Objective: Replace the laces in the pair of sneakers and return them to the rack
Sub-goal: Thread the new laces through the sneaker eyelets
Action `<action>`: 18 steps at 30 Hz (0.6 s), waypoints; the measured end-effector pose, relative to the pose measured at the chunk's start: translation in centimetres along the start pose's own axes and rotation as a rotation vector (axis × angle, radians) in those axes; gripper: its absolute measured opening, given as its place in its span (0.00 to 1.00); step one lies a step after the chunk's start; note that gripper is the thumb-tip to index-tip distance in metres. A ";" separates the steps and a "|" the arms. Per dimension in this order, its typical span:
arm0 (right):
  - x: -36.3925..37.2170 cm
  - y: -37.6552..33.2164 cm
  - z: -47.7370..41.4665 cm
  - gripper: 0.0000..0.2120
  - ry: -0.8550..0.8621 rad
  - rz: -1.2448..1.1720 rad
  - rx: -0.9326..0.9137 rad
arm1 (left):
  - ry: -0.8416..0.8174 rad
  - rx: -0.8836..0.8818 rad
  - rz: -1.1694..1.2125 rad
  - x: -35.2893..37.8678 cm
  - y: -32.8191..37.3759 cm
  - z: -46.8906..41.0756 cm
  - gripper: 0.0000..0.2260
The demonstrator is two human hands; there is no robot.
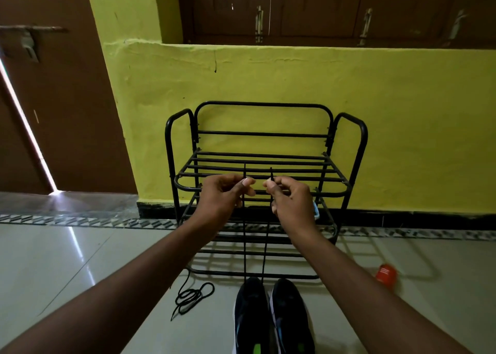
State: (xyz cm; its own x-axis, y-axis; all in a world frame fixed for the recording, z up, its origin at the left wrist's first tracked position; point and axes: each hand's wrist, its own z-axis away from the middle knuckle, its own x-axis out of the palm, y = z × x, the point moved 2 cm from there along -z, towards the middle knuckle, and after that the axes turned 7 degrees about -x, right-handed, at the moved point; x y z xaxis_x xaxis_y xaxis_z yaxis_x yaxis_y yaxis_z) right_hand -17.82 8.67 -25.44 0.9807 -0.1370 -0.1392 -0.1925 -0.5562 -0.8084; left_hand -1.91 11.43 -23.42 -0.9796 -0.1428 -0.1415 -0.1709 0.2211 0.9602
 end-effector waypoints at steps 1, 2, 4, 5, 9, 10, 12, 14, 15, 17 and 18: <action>0.0 0.0 -0.1 0.09 0.010 -0.002 0.003 | 0.007 0.004 -0.006 0.1 0.1 0.0 0.09; -0.1 0.0 -0.1 0.09 0.018 -0.004 0.010 | 0.017 0.004 -0.014 0.2 0.2 -0.1 0.09; -0.2 0.0 -0.3 0.10 0.028 -0.016 0.019 | 0.047 -0.001 -0.042 0.3 0.1 -0.2 0.09; -0.2 0.0 -0.3 0.10 0.031 -0.027 0.021 | 0.061 -0.003 -0.043 0.3 0.0 -0.2 0.09; -0.3 -0.3 -0.4 0.06 0.064 -0.049 0.016 | 0.091 0.028 0.027 0.4 0.2 0.0 0.07; -0.3 -0.4 -0.3 0.05 0.071 -0.054 0.010 | 0.100 0.041 0.021 0.4 0.4 0.1 0.07; -0.3 -0.6 -0.3 0.05 0.072 -0.062 0.007 | 0.108 0.058 -0.004 0.6 0.6 0.1 0.06; -0.3 -0.6 -0.2 0.06 0.069 -0.069 0.015 | 0.114 0.061 -0.014 0.7 0.8 0.1 0.06; -0.3 -0.6 -0.2 0.06 0.073 -0.077 0.020 | 0.115 0.059 -0.010 0.8 0.9 0.2 0.06; -0.3 -0.5 -0.2 0.03 0.083 -0.096 0.037 | 0.113 0.062 0.001 0.7 1.1 0.2 0.05; -0.2 -0.5 -0.2 0.03 0.087 -0.098 0.042 | 0.110 0.067 0.003 0.7 1.2 0.1 0.05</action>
State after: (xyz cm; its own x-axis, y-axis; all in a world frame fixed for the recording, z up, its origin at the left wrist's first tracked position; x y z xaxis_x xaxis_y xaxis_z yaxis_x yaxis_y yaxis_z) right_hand -17.98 8.82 -24.94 0.9878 -0.1555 -0.0096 -0.0926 -0.5363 -0.8390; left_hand -2.83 11.73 -22.40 -0.9631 -0.2467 -0.1079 -0.1785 0.2851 0.9417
